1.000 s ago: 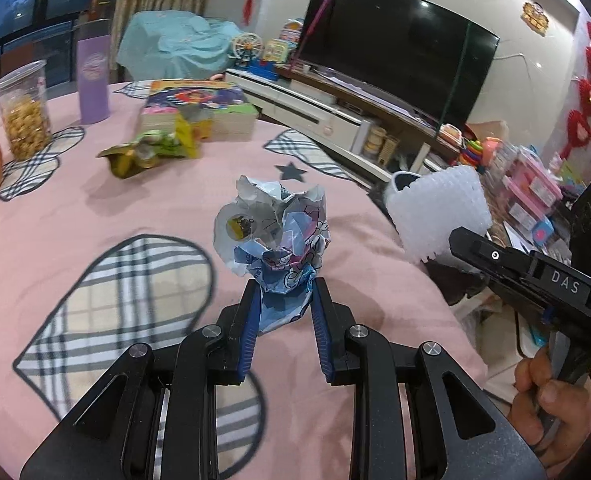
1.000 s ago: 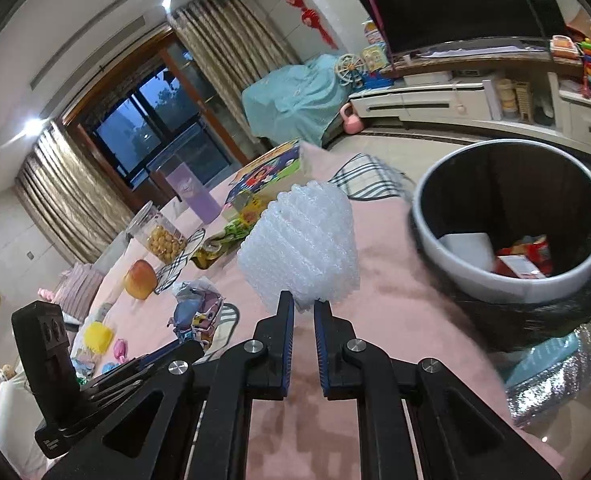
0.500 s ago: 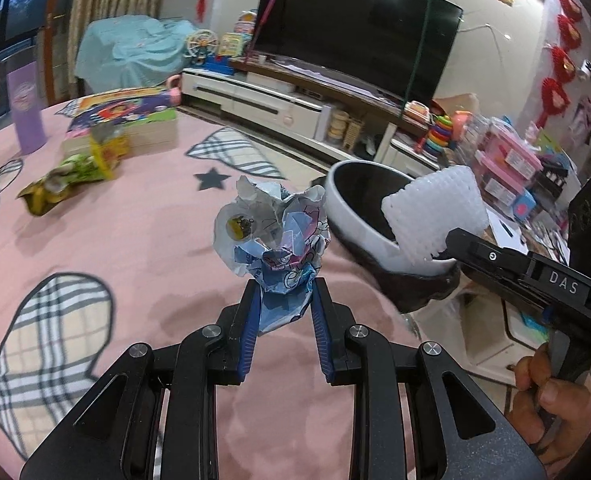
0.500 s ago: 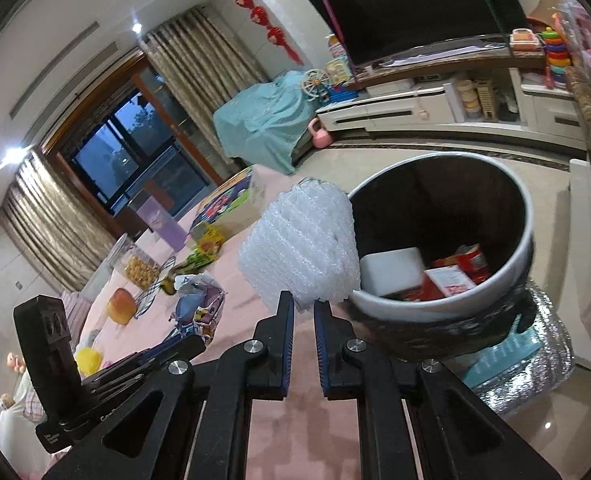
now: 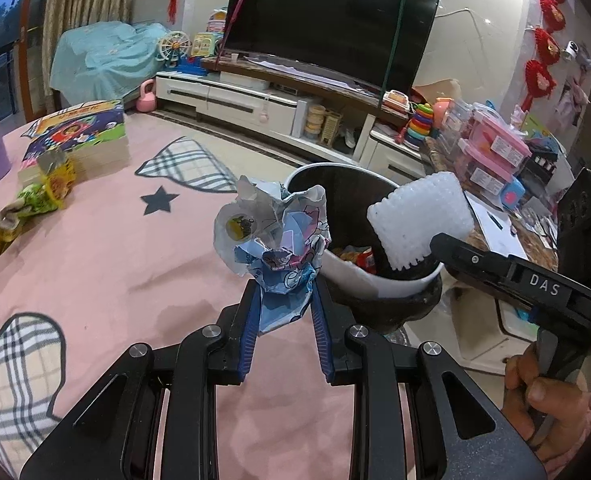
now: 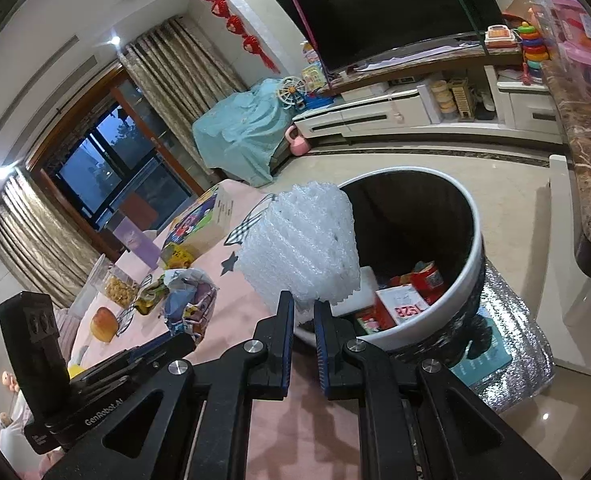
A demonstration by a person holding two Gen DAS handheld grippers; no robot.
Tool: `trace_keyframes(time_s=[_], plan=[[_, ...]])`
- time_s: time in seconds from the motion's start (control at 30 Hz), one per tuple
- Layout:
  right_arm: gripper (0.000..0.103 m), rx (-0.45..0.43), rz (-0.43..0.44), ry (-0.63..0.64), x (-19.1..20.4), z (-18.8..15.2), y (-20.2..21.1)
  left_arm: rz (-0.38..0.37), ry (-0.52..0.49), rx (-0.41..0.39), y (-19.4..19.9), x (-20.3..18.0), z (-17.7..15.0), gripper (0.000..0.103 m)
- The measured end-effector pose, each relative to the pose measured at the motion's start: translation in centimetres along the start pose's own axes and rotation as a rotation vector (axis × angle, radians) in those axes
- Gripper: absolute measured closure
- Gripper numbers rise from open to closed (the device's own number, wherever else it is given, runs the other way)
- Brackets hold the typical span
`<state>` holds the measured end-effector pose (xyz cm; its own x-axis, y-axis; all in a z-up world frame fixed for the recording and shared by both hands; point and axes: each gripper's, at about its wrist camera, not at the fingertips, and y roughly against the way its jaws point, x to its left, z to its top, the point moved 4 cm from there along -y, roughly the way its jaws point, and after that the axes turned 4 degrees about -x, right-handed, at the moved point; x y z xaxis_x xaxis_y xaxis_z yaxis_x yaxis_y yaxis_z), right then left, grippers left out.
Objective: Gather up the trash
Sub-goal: 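Carry the crumpled wrapper and white foam net over the black bin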
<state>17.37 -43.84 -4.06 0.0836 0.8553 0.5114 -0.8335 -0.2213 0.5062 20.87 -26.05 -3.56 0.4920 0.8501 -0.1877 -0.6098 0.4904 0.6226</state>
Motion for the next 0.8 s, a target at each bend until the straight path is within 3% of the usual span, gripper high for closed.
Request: trace_keyframes(time_s=[0.8], plan=[[0.093, 0.003, -0.073, -0.017, -3.6, 2.4, -1.0, -0.046, -0.083, 0.032, -3.9, -4.3, 2.9, 0.079]])
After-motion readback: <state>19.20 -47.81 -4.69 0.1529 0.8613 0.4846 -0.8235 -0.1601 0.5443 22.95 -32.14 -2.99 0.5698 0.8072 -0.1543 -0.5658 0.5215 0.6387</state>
